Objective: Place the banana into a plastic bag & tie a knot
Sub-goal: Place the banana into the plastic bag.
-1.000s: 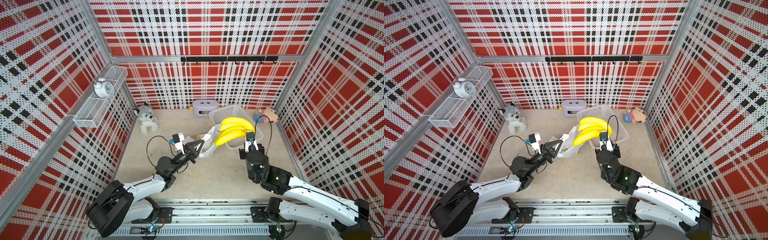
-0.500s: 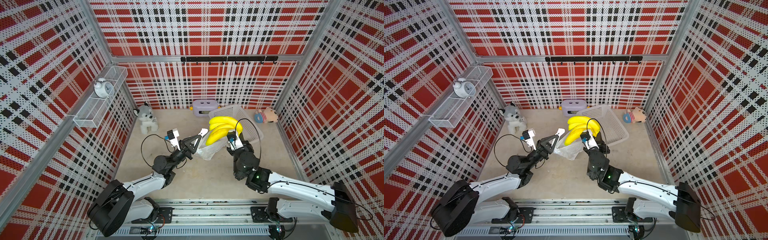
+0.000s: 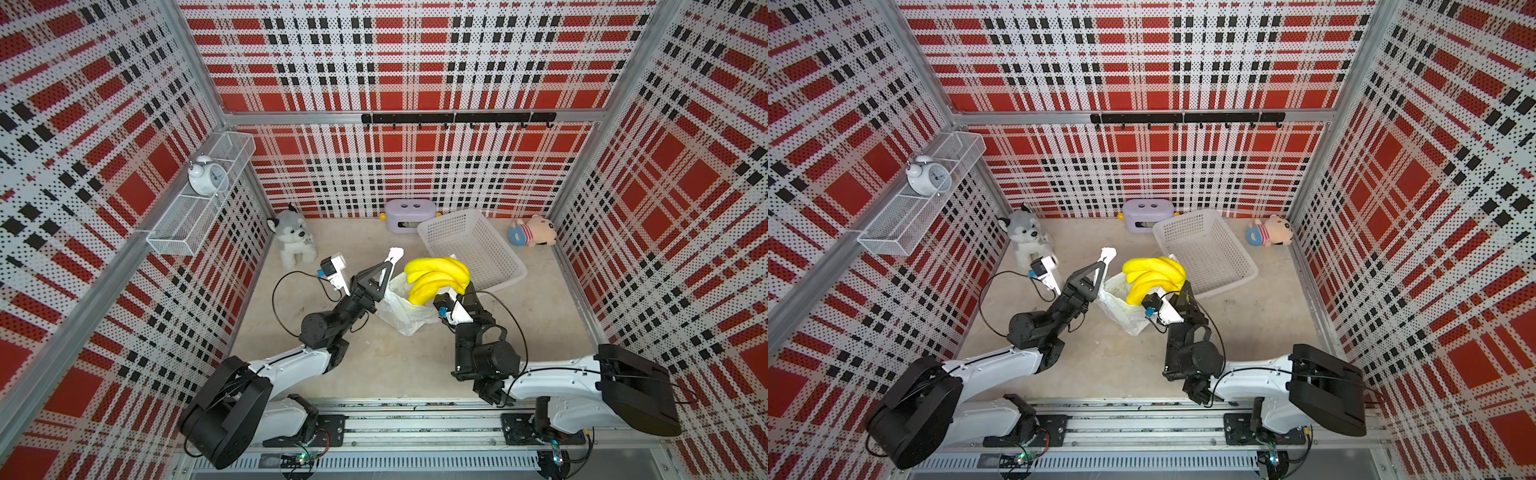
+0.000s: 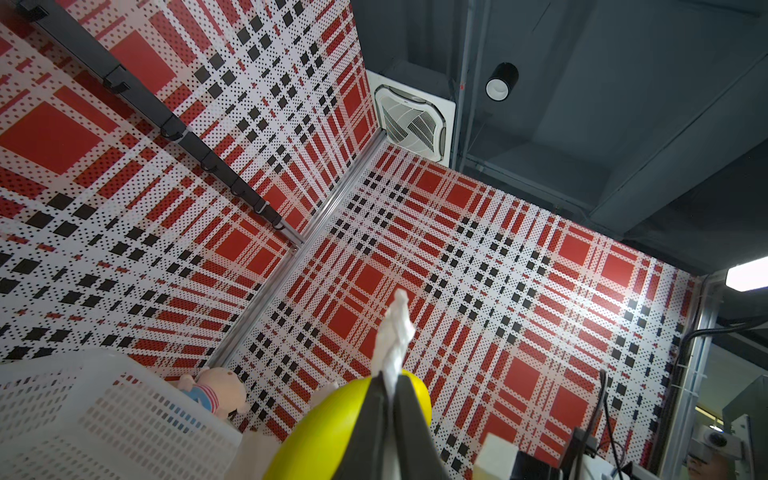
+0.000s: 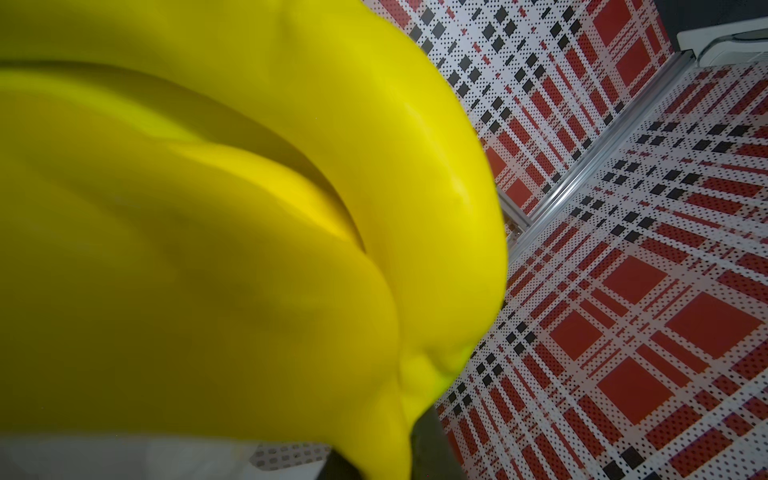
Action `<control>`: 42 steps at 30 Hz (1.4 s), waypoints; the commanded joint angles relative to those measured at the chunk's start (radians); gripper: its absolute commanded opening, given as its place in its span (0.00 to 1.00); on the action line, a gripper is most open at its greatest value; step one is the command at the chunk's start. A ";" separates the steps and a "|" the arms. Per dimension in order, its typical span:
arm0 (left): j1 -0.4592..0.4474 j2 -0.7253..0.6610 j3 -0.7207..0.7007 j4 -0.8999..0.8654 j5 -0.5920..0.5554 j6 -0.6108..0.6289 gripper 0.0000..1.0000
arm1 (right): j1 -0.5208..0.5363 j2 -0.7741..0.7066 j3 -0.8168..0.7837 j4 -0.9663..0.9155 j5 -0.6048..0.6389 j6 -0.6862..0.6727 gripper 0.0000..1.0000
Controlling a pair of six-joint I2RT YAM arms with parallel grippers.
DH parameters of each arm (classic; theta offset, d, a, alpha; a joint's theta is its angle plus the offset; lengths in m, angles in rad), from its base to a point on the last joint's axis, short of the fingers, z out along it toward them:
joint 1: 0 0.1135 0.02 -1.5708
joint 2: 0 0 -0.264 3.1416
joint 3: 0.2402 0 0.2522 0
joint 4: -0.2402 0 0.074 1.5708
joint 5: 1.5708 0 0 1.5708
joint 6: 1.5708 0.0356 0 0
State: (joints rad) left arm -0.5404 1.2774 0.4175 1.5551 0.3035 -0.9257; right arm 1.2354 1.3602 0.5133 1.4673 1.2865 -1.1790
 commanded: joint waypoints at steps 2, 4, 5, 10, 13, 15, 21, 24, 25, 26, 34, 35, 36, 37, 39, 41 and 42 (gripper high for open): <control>0.031 0.032 0.022 0.114 0.037 -0.092 0.10 | 0.012 -0.015 -0.015 0.174 -0.021 -0.037 0.00; 0.043 0.042 0.022 0.128 0.050 -0.108 0.10 | 0.013 -0.018 -0.020 0.174 -0.028 -0.047 0.00; 0.049 0.046 0.022 0.132 0.053 -0.114 0.10 | 0.016 -0.019 -0.024 0.174 -0.036 -0.055 0.00; 0.072 0.071 0.041 0.130 0.084 -0.132 0.10 | 0.058 0.000 -0.041 0.172 -0.092 -0.100 0.00; 0.087 0.083 0.051 0.138 0.100 -0.150 0.10 | 0.073 0.044 -0.035 0.174 -0.091 -0.130 0.00; 0.099 0.086 0.057 0.137 0.109 -0.158 0.10 | 0.078 0.066 -0.031 0.174 -0.086 -0.144 0.00; 0.125 0.070 0.066 0.128 0.148 -0.190 0.10 | 0.083 0.129 -0.007 0.172 -0.071 -0.242 0.00; 0.129 0.059 0.077 0.092 0.173 -0.184 0.11 | 0.085 0.185 0.025 0.172 -0.057 -0.332 0.00; 0.128 0.057 0.083 0.077 0.182 -0.178 0.11 | 0.086 0.207 0.037 0.164 -0.050 -0.357 0.00; 0.128 0.054 0.085 0.066 0.190 -0.174 0.11 | 0.085 0.226 0.049 0.140 -0.044 -0.373 0.00; 0.136 0.029 0.073 -0.020 0.208 -0.124 0.11 | 0.087 0.258 0.102 -0.129 0.025 -0.392 0.00; 0.135 0.031 0.068 -0.020 0.208 -0.121 0.11 | 0.088 0.241 0.116 -0.253 0.026 -0.323 0.06; 0.136 0.035 0.060 -0.020 0.206 -0.122 0.10 | 0.091 0.212 0.139 -0.441 0.016 -0.193 0.32; 0.136 0.040 0.052 -0.016 0.205 -0.122 0.10 | 0.093 0.176 0.178 -0.702 -0.010 -0.013 0.60; 0.135 0.049 0.032 0.001 0.196 -0.122 0.10 | 0.094 0.111 0.317 -1.283 -0.116 0.399 0.96; 0.137 0.058 0.015 0.011 0.187 -0.124 0.10 | 0.089 0.084 0.407 -1.511 -0.181 0.567 1.00; 0.138 0.062 0.009 0.015 0.182 -0.124 0.10 | 0.090 0.079 0.413 -1.499 -0.178 0.556 1.00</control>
State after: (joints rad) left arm -0.4110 1.3296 0.4477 1.5467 0.4900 -1.0672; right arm 1.3193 1.5059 0.8581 0.4492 1.1843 -0.9955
